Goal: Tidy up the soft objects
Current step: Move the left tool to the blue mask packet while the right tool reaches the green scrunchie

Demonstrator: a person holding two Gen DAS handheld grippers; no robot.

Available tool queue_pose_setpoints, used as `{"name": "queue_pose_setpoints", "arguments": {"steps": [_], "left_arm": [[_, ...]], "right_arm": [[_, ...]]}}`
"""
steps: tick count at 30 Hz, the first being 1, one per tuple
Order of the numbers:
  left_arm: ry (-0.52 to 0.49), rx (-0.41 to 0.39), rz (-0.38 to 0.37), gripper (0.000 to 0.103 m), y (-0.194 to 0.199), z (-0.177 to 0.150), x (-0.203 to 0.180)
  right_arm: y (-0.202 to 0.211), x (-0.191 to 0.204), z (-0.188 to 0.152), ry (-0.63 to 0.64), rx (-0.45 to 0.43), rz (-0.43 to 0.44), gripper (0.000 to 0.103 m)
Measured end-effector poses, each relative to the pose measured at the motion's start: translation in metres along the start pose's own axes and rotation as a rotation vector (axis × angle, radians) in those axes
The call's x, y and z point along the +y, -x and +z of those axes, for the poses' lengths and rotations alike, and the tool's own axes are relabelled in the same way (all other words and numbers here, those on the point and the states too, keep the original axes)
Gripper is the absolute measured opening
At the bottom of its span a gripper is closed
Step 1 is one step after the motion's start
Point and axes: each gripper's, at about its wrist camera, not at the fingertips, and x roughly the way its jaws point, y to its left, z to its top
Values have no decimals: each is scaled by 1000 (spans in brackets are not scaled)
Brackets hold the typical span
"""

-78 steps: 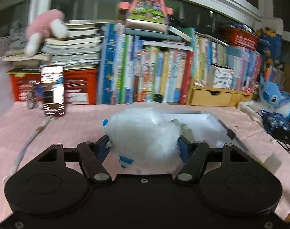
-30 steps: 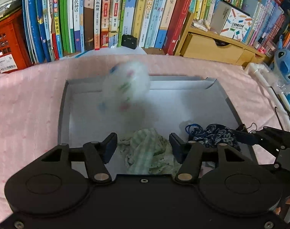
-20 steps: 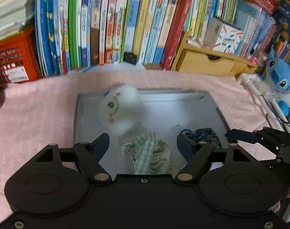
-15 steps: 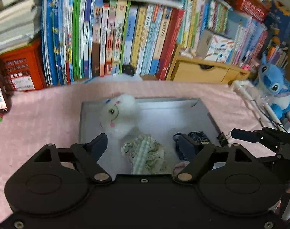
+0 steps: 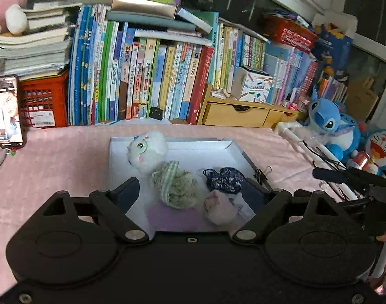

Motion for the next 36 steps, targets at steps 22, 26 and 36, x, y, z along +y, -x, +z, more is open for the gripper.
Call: {"name": "queue_pose_setpoints", "arguments": {"steps": [22,26,36], "left_arm": [[-92,-89,-92,90,115,-115,-31],[-134,-92,-105,90,126,-133,-42],[-211,-25,-122,92,114,-185,-73]], "right_arm": [[69,21,-76,102,-63,-66,91],[69,26,-84,126,-58,-69,91],[68,43,-102,221,-70,-56,95]]}}
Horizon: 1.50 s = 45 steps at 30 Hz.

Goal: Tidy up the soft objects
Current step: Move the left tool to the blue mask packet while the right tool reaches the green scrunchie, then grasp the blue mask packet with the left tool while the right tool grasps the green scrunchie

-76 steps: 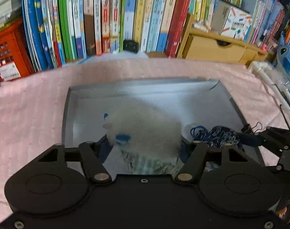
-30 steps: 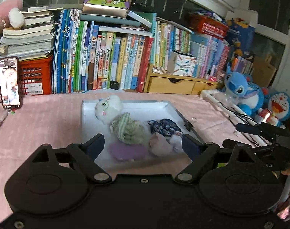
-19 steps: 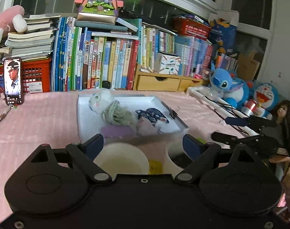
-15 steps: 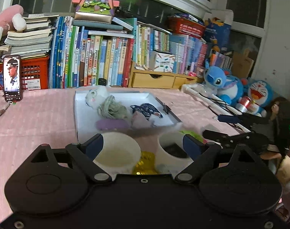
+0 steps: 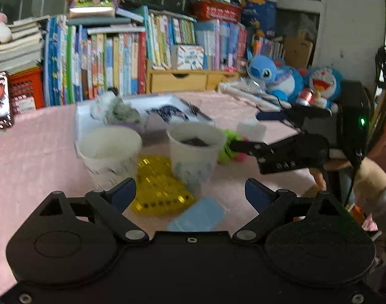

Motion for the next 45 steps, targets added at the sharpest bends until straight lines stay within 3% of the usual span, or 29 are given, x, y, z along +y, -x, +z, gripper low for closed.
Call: {"name": "queue_pose_setpoints", "arguments": {"steps": [6,13,17,30,39,42,45], "left_arm": [[-52,38,39,92,-24,-24,-16],[-87,73,53,89,-47,-42,-27],[-97,89,65,81,-57,-47,-29],[-97,90,73,57,-66,-50,-25],[-95,93,62,50,-66,-48,-28],[-92,95,58,49,-65,-47,-30],[-85,95,46,48,-63,-45,-31]], "right_arm": [[-8,15,-6,89,41,5,95],[-19,29,-16,187,98,-37,86],[-26,34,-21,235,117,-67,81],[-46,40,-22,290,131,-103,80],[-57,40,-23,312,113,-133,62],[-56,37,-21,286,94,-137,51],[-52,34,-18,252,70,-143,33]]}}
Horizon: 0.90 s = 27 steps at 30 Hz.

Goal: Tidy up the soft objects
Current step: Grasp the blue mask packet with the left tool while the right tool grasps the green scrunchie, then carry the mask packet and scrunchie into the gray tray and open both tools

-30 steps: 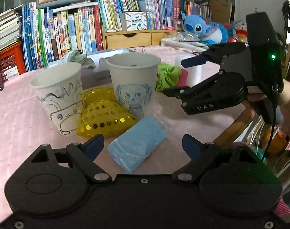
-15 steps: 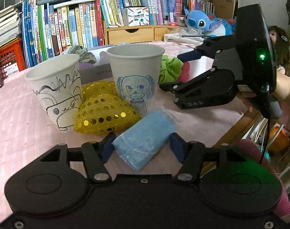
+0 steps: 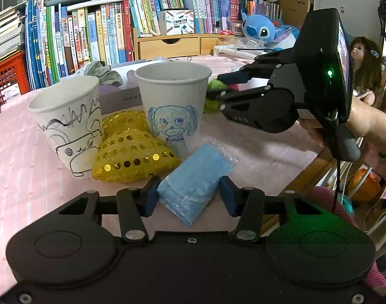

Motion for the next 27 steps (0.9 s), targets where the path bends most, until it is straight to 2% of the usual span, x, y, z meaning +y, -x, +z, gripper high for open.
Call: {"name": "queue_pose_setpoints", "arguments": {"steps": [2,8,12,16,20,22,27], "left_arm": [[2,-2,-3,47,2,2,-1],[14,-28,-17,45,12,10,-1],[36,-52,-55,45,24,20,0],[89,-107,-114,45,43,39,6],[93,-156,-133,45,59,65,14],[90,-176,-111,45,64,80,23],[64,-225,10,45,71,121,49]], "right_arm": [[1,-4,1,-30,-9,-12,18],[7,-16,5,-99,-31,-10,17],[17,-20,10,-120,-69,-15,16],[25,-33,19,-174,-109,-17,15],[28,-53,31,-249,-131,3,15],[28,-62,36,-291,-138,14,14],[22,-84,54,-336,-159,19,14]]}}
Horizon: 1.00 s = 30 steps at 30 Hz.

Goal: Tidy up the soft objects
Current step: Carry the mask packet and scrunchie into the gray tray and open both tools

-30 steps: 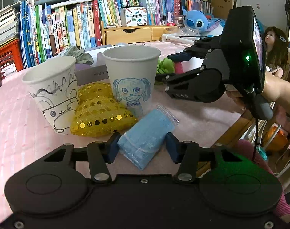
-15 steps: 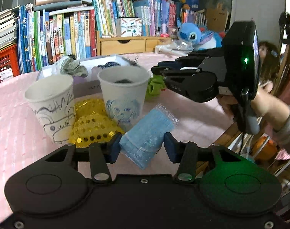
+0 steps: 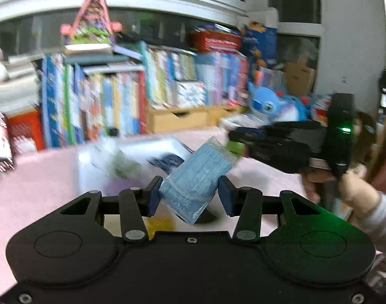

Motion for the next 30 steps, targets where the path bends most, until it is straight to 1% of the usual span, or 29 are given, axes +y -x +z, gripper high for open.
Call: {"name": "queue_pose_setpoints", "arguments": {"steps": [3,6,9,12,14,17,18,22,27,30], "left_arm": [[5,-4,63,45,-14,27,18],[32,14,111,45,-33,48,41],[97,62,139,45,-62,65,68],[146,113,195,45,-93,77,93],[188,156,205,45,-114,81,110],[285,241,199,45,-144,82,134],[304,266,203,45,-154,81,140],[318,330,250,45,-186,74,154],[378,399,268,45,-213,59,167],[399,424,278,45,-226,53,173]], "right_arm": [[-10,-8,17,-27,-5,9,14],[-23,-14,33,-62,-4,28,14],[-40,-16,47,-81,6,43,14],[-62,-13,58,-88,24,46,14],[-77,-11,64,-93,40,50,14],[-104,-11,69,-127,74,64,14],[-112,-10,70,-147,86,72,14],[-143,-4,68,-177,131,101,14],[-175,9,63,-173,174,125,14],[-192,15,59,-185,201,128,14]]}}
